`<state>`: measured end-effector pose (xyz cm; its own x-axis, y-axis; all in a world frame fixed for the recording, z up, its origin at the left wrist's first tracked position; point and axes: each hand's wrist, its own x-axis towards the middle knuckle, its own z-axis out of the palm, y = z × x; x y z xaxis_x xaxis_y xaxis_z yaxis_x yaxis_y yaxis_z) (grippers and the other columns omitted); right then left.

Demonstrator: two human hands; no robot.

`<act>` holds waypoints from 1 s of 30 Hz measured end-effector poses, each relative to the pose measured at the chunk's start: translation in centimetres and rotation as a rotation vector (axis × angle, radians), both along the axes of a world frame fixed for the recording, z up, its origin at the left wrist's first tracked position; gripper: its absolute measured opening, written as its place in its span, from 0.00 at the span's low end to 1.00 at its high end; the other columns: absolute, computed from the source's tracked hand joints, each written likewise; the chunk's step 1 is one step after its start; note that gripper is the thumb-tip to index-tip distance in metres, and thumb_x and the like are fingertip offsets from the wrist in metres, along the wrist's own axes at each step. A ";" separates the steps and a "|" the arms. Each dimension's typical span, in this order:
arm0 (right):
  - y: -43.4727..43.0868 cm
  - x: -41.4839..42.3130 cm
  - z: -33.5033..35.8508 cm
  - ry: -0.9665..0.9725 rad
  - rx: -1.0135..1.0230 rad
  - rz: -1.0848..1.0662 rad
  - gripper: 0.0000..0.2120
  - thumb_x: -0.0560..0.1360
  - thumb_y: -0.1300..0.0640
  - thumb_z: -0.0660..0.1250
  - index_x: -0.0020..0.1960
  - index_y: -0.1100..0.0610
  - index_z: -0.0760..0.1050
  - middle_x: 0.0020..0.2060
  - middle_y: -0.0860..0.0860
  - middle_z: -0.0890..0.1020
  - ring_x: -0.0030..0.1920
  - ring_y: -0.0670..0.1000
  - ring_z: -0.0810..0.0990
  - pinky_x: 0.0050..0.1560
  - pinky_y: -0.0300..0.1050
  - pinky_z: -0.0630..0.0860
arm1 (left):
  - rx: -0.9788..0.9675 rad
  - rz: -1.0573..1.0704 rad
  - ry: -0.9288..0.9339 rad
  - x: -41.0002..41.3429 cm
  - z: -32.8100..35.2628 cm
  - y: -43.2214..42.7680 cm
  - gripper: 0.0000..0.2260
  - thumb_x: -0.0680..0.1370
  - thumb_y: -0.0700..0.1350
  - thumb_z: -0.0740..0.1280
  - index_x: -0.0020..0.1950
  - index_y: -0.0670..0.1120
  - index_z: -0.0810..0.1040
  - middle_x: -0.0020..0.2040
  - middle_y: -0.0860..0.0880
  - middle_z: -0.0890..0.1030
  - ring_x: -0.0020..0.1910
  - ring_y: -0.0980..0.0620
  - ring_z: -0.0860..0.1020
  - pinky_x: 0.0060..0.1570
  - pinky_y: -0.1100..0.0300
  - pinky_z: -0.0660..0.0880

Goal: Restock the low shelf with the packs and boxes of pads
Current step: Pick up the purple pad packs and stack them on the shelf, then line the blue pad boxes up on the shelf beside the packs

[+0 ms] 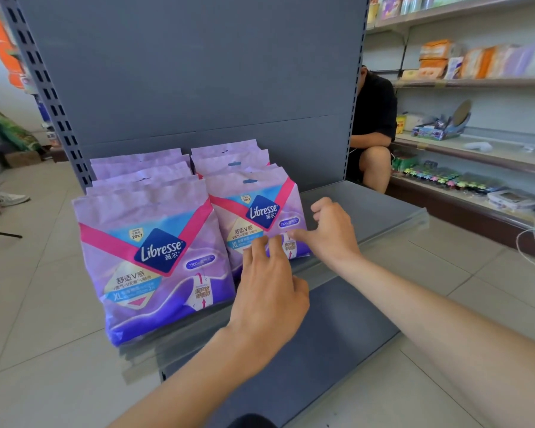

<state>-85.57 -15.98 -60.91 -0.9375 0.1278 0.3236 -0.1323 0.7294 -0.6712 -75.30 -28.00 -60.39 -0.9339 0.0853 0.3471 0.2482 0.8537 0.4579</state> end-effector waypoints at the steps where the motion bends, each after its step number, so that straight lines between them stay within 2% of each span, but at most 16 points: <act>1: 0.4 0.6 0.1 0.008 0.043 0.000 0.29 0.68 0.49 0.76 0.61 0.60 0.69 0.57 0.55 0.75 0.59 0.54 0.75 0.50 0.44 0.72 | 0.003 -0.009 0.004 0.2 0.1 0.1 0.25 0.77 0.43 0.61 0.72 0.45 0.59 0.69 0.47 0.62 0.70 0.48 0.62 0.67 0.61 0.60; 6: 3.6 2.7 0.7 0.001 0.272 0.029 0.24 0.70 0.43 0.71 0.58 0.58 0.73 0.55 0.54 0.76 0.59 0.55 0.74 0.52 0.50 0.74 | -0.017 -0.052 -0.010 0.4 0.1 2.2 0.22 0.76 0.42 0.62 0.69 0.44 0.63 0.65 0.46 0.66 0.66 0.46 0.65 0.63 0.60 0.62; 11: 9.2 3.1 0.4 -0.088 0.407 0.052 0.28 0.73 0.37 0.64 0.57 0.60 0.76 0.53 0.55 0.78 0.57 0.56 0.74 0.54 0.54 0.74 | -0.046 -0.131 -0.077 -1.9 -0.2 7.8 0.17 0.76 0.44 0.62 0.64 0.44 0.69 0.61 0.45 0.71 0.61 0.44 0.72 0.57 0.55 0.68; 14: 13.3 2.3 -0.6 -0.153 0.427 0.034 0.25 0.74 0.38 0.62 0.53 0.61 0.76 0.50 0.56 0.78 0.54 0.58 0.77 0.53 0.55 0.74 | -0.098 -0.168 -0.097 -4.6 -0.3 12.2 0.13 0.76 0.44 0.61 0.60 0.44 0.72 0.59 0.45 0.75 0.57 0.42 0.74 0.53 0.52 0.70; 16: 16.3 1.3 -1.4 -0.179 0.463 0.011 0.21 0.74 0.42 0.64 0.54 0.60 0.76 0.53 0.56 0.78 0.57 0.58 0.76 0.55 0.54 0.73 | -0.134 -0.197 -0.101 -6.7 -0.6 15.1 0.13 0.77 0.45 0.61 0.60 0.43 0.72 0.59 0.45 0.75 0.57 0.43 0.75 0.50 0.54 0.69; 19: 20.3 0.9 -2.2 -0.233 0.455 -0.058 0.22 0.75 0.44 0.63 0.61 0.60 0.74 0.59 0.57 0.78 0.61 0.59 0.75 0.57 0.52 0.74 | -0.155 -0.244 -0.116 -8.9 -1.1 18.4 0.13 0.77 0.44 0.61 0.60 0.42 0.72 0.58 0.44 0.76 0.56 0.43 0.75 0.47 0.56 0.66; 23: 24.2 2.9 -2.9 -0.331 0.409 -0.125 0.22 0.76 0.45 0.62 0.61 0.60 0.73 0.58 0.57 0.77 0.61 0.59 0.74 0.59 0.54 0.73 | -0.164 -0.283 -0.200 -9.6 -1.1 20.8 0.15 0.76 0.41 0.62 0.62 0.42 0.73 0.61 0.44 0.76 0.58 0.40 0.74 0.49 0.54 0.69; 27: 26.4 6.6 -2.5 -0.444 0.341 -0.182 0.23 0.77 0.45 0.61 0.64 0.60 0.72 0.59 0.57 0.76 0.62 0.59 0.73 0.60 0.54 0.72 | -0.164 -0.330 -0.287 -8.4 0.0 22.6 0.16 0.75 0.41 0.63 0.63 0.43 0.74 0.60 0.44 0.78 0.59 0.40 0.76 0.57 0.50 0.72; 30: 27.8 9.2 -1.5 -0.514 0.301 -0.251 0.22 0.78 0.46 0.60 0.64 0.61 0.71 0.59 0.58 0.76 0.62 0.59 0.72 0.60 0.53 0.72 | -0.188 -0.405 -0.351 -6.7 1.1 24.2 0.16 0.75 0.42 0.63 0.62 0.43 0.75 0.58 0.44 0.79 0.57 0.41 0.77 0.54 0.51 0.73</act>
